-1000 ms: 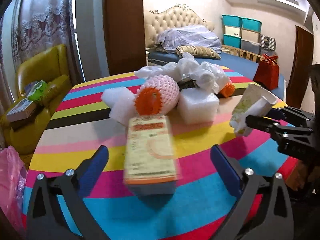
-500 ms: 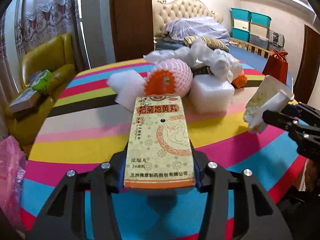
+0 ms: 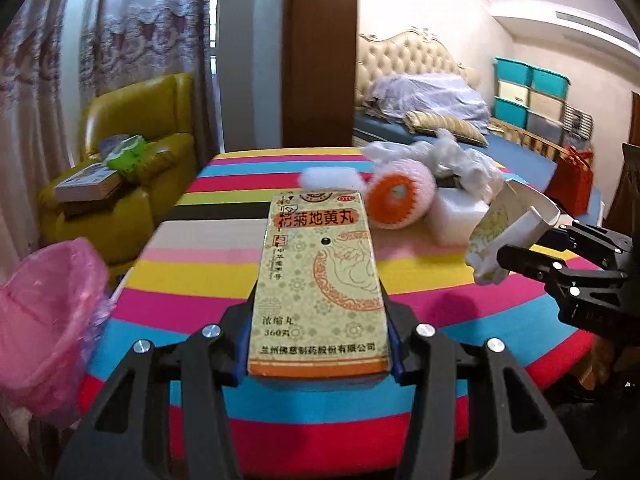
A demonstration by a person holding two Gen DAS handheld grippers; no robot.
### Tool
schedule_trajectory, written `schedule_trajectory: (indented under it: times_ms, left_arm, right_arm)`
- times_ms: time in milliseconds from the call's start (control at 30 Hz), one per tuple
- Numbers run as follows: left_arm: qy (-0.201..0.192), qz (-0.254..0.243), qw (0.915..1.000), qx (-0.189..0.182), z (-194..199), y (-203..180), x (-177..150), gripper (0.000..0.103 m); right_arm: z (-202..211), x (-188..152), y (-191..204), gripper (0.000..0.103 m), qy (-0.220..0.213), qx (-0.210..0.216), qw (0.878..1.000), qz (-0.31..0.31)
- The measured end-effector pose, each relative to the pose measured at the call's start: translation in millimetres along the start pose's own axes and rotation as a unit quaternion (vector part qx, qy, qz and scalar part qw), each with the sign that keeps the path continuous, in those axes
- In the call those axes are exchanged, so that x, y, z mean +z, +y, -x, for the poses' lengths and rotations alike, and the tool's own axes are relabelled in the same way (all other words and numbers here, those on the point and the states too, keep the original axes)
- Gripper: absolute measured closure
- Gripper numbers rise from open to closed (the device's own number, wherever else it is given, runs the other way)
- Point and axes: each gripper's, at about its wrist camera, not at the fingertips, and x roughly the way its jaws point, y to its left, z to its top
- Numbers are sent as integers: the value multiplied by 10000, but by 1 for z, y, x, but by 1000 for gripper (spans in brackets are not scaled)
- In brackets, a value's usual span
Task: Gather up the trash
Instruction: 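Carry the yellow box to the pink bin and release it with the left tool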
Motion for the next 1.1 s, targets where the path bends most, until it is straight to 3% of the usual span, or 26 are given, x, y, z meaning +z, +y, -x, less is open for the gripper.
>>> schedule_trajectory:
  times_ms: [500,867,1100]
  left_arm:
    - [-431,536,9932,942,70,87,-14,54]
    - [-515,1121,9748,1857,121,197,-26,54]
    - [-367,1766,9632,1991,127,280,-36,54]
  right_arm:
    - [-45,57,122,54,-5,994,9877,1209]
    - [-97,119,227,54,90,2037,9655,1619]
    - [-132,155,286,53,194,2670,9501,1598]
